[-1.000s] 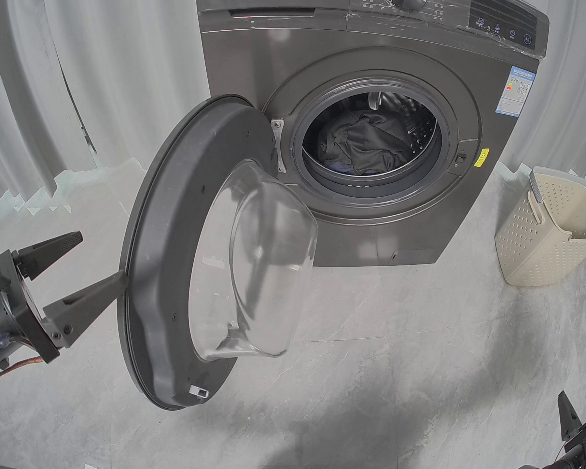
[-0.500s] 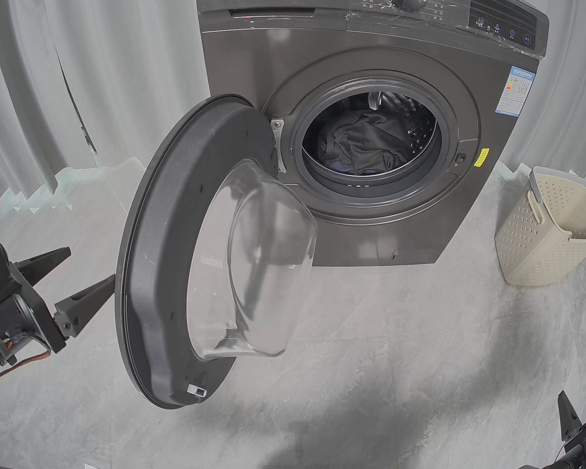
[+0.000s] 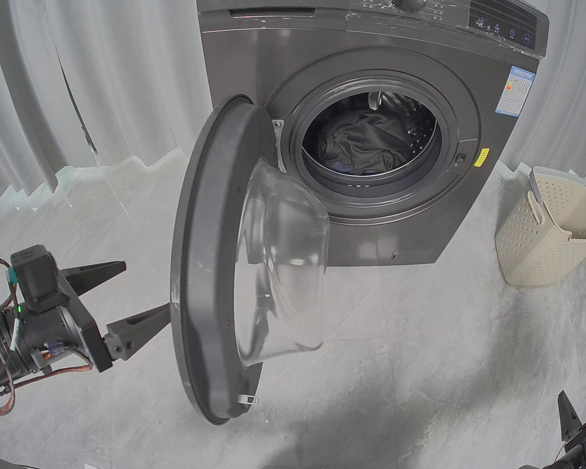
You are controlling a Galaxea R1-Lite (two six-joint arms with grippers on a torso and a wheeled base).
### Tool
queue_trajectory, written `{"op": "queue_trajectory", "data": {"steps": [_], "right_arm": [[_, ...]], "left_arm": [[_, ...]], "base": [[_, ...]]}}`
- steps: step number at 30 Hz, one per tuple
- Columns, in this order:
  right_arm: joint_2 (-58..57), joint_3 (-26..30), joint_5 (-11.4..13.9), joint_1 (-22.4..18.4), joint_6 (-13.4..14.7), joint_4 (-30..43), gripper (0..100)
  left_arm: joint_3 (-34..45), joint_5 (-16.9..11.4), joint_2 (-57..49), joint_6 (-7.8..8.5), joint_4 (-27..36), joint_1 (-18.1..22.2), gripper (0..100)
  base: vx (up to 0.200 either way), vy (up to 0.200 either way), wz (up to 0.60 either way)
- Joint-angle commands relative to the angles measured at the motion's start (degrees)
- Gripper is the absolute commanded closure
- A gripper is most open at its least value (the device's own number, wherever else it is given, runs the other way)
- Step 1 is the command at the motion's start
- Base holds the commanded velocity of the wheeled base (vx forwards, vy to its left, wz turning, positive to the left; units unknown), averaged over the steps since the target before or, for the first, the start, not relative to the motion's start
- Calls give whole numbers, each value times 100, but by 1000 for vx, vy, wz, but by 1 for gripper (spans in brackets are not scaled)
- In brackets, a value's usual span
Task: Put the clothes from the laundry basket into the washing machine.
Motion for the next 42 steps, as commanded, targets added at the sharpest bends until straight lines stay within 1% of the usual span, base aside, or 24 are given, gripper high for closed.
{"op": "queue_trajectory", "data": {"steps": [1, 4, 6, 7, 8, 9, 10, 11, 13, 16, 20, 23, 26, 27, 28, 29, 30, 32, 33, 38, 42], "right_arm": [[-75, 84, 1, 0, -5, 0, 0], [-75, 84, 1, 0, 4, 0, 0], [-75, 84, 1, 0, 4, 0, 0], [-75, 84, 1, 0, -5, 0, 0], [-75, 84, 1, 0, -5, 0, 0], [-75, 84, 1, 0, 4, -9, 0], [-75, 84, -8, 0, 4, -9, 0], [-75, 84, -8, 0, 4, 0, 0], [-75, 84, -8, 0, 4, 0, 0], [-75, 84, -8, 0, 4, -9, 0], [-75, 84, -8, 0, 4, -9, 0], [-75, 84, -8, 0, 4, -9, 0], [-75, 84, -8, 0, 4, -9, 0], [-75, 84, -8, 0, 4, -9, 0], [-75, 84, -8, 0, 4, -9, 0], [-75, 84, -8, 0, 4, -9, 0], [-75, 84, -8, 0, 4, -9, 0], [-75, 84, -8, 0, 4, -9, 0], [-75, 84, -8, 0, 4, -9, 0], [-75, 84, -8, 0, 4, -9, 0], [-75, 84, -8, 0, 13, -9, 0]], "left_arm": [[-371, 155, 759, -169, -284, -447, 0], [-564, 330, 1259, -221, -733, -632, 0], [-652, 401, 1514, -265, -1023, -702, 0], [-669, 410, 1550, -274, -1067, -720, 0], [-766, 480, 1752, -318, -1286, -807, 0], [-792, 489, 1778, -327, -1313, -825, 0], [-907, 559, 1945, -406, -1427, -913, 0], [-986, 603, 2033, -450, -1471, -957, 0], [-1100, 638, 2182, -503, -1550, -1001, 0], [-1214, 656, 2358, -511, -1673, -1080, 0], [-1487, 796, 2727, -520, -1875, -1212, 0], [-1610, 831, 2903, -520, -1954, -1265, 0], [-1944, 981, 3255, -520, -2104, -1352, 0], [-2067, 1069, 3360, -520, -2148, -1370, 0], [-2084, 1086, 3378, -520, -2156, -1370, 0], [-2295, 1192, 3545, -529, -2244, -1396, 0], [-2410, 1236, 3650, -529, -2297, -1396, 0], [-2515, 1236, 3729, -538, -2341, -1405, 0], [-2752, 1271, 3940, -582, -2429, -1396, 0], [-3412, 1394, 4441, -696, -2649, -1388, 0], [-4132, 1587, 4951, -810, -2710, -1308, 0]], "base": [[0, 0, 0], [0, 0, 0], [0, 0, 0], [0, 0, 0], [0, 0, 0], [0, 0, 0], [0, 0, 0], [0, 0, 0], [0, 0, 0], [0, 0, 0], [0, 0, 0], [0, 0, 0], [0, 0, 0], [0, 0, 0], [0, 0, 0], [0, 0, 0], [0, 0, 0], [0, 0, 0], [0, 0, 0], [0, 0, 0], [0, 0, 0]]}}
